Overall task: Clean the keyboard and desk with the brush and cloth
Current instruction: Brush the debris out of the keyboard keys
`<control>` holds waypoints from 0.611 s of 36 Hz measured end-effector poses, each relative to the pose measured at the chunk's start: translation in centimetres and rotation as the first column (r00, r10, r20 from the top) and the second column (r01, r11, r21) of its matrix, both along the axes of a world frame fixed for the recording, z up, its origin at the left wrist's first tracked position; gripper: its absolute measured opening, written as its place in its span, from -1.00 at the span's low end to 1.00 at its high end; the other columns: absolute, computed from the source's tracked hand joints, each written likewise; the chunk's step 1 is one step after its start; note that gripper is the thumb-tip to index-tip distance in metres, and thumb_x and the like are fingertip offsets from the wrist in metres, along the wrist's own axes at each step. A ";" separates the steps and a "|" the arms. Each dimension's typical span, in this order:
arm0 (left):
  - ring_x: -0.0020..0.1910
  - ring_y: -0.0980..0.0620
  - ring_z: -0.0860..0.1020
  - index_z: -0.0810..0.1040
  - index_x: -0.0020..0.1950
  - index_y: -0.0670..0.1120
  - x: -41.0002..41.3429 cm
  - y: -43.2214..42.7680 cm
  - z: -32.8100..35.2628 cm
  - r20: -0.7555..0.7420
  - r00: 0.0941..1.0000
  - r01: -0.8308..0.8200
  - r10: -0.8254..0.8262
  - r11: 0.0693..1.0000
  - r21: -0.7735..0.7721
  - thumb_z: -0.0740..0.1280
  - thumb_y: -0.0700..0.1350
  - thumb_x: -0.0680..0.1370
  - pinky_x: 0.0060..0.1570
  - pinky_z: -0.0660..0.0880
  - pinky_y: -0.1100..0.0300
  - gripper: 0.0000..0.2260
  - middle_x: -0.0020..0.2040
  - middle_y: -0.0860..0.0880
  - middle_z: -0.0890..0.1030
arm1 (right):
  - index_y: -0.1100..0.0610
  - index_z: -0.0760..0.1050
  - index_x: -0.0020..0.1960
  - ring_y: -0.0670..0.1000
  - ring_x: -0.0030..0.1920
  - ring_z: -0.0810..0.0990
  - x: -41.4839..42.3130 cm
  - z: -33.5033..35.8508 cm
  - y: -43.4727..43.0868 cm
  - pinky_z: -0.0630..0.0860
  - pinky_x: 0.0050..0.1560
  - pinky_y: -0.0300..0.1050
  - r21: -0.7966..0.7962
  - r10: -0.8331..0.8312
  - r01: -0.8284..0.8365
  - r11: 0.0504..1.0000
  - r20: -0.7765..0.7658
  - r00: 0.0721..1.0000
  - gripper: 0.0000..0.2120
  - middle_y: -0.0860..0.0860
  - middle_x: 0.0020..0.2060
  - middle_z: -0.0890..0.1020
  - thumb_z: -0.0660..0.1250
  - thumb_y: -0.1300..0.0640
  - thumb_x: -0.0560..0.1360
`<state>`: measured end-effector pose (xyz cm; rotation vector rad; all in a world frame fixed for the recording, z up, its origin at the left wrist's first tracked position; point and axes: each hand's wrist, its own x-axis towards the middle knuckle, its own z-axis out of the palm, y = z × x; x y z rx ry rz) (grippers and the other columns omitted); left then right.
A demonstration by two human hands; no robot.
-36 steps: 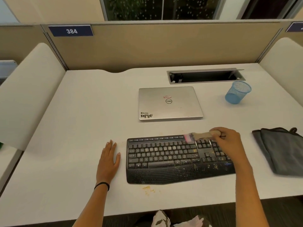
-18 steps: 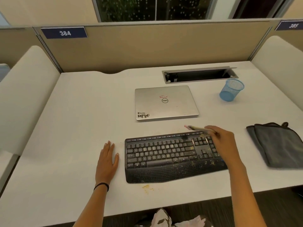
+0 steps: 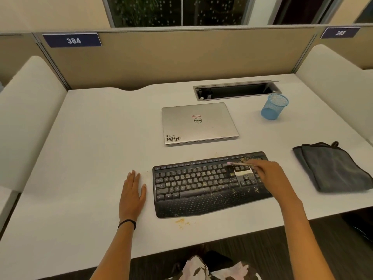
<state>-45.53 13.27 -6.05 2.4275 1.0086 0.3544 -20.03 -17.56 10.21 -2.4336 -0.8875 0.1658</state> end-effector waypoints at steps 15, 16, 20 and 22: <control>0.52 0.03 0.02 0.11 0.52 -0.20 -0.2 -0.1 0.0 0.018 0.999 0.033 -0.033 0.999 0.009 0.17 -0.09 0.63 0.47 -0.11 0.19 -0.49 0.54 -0.09 0.08 | 0.13 0.57 0.17 0.04 0.07 0.58 -3.1 0.9 -1.0 0.41 0.10 -0.23 -0.071 0.021 -0.024 0.997 -0.041 0.999 -0.74 0.06 0.09 0.63 0.21 0.29 0.55; 0.52 0.02 0.02 0.12 0.52 -0.20 -0.3 -0.1 0.0 0.017 0.999 0.035 -0.035 0.999 0.010 0.17 -0.10 0.63 0.46 -0.11 0.19 -0.50 0.54 -0.09 0.08 | 0.11 0.57 0.17 0.03 0.07 0.58 -3.2 0.8 -1.0 0.43 0.09 -0.21 -0.113 0.026 -0.033 0.993 -0.065 0.998 -0.73 0.05 0.09 0.63 0.20 0.29 0.56; 0.52 0.04 0.00 0.12 0.53 -0.17 -0.5 -0.3 0.0 0.021 0.999 0.036 -0.037 0.999 0.009 0.16 -0.09 0.63 0.47 -0.11 0.18 -0.51 0.54 -0.07 0.07 | 0.08 0.58 0.15 0.00 -0.03 0.59 -3.2 1.4 -1.4 0.49 0.02 -0.17 -0.258 0.035 -0.063 0.964 -0.110 0.993 -0.73 0.05 0.06 0.65 0.22 0.30 0.54; 0.52 0.04 0.00 0.12 0.53 -0.17 -0.7 -0.5 0.0 0.030 0.999 0.029 -0.030 1.000 0.005 0.16 -0.09 0.63 0.47 -0.10 0.17 -0.51 0.54 -0.07 0.06 | 0.09 0.58 0.15 -0.13 -0.17 0.53 -3.1 2.1 -1.7 0.40 -0.13 -0.33 -0.282 0.043 -0.079 0.956 -0.133 0.990 -0.74 -0.01 -0.01 0.65 0.24 0.28 0.54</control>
